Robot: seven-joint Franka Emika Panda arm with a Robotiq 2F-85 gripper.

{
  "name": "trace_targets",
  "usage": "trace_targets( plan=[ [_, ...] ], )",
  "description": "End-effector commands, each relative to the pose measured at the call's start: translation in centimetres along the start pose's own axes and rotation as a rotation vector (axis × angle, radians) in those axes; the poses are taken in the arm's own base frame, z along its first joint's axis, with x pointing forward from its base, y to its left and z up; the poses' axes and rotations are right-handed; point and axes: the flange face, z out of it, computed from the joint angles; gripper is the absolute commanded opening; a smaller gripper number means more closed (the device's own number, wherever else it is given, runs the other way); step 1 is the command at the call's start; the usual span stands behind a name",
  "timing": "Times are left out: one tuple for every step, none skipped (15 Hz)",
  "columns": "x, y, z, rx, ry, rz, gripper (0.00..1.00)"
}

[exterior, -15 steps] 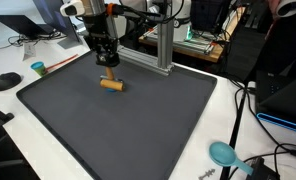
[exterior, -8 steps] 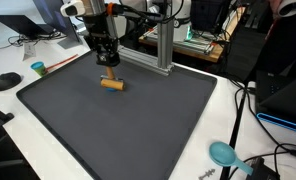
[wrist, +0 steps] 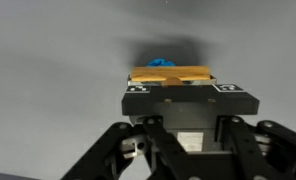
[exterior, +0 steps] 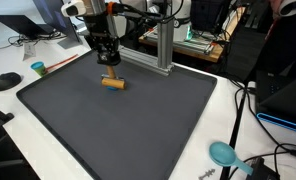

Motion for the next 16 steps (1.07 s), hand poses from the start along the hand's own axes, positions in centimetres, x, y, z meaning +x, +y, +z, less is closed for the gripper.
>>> trace_targets(
  plan=[
    [-3.3, -0.4, 4.1, 0.036, -0.149, -0.017, 0.22],
    [-3.3, -0.4, 4.1, 0.035, -0.154, -0.017, 0.22],
    [-3.4, -0.4, 4.1, 0.035, -0.162, -0.018, 0.22],
    [-3.5, -0.3, 4.0, 0.037, -0.173, -0.019, 0.22],
    [-3.7, -0.3, 4.1, 0.038, -0.196, -0.020, 0.22],
    [-4.3, -0.4, 4.6, 0.047, -0.241, -0.023, 0.22],
    [-4.7, -0.5, 5.0, 0.055, -0.284, -0.027, 0.22],
    [-5.0, -0.5, 4.9, 0.052, -0.321, -0.035, 0.22],
    [-5.3, -0.4, 4.8, 0.048, -0.360, -0.041, 0.22],
    [-5.3, -0.4, 4.4, 0.045, -0.381, -0.048, 0.22],
    [-5.2, -0.5, 4.0, 0.032, -0.394, -0.048, 0.22],
    [-5.2, -0.5, 3.6, 0.020, -0.399, -0.052, 0.22],
    [-5.1, -0.5, 2.9, 0.003, -0.402, -0.053, 0.22],
    [-5.1, -0.5, 2.0, -0.019, -0.403, -0.050, 0.22],
    [-5.0, -0.6, 1.3, -0.036, -0.410, -0.051, 0.22],
    [-5.2, -0.7, 0.7, -0.047, -0.421, -0.048, 0.22]
  ],
)
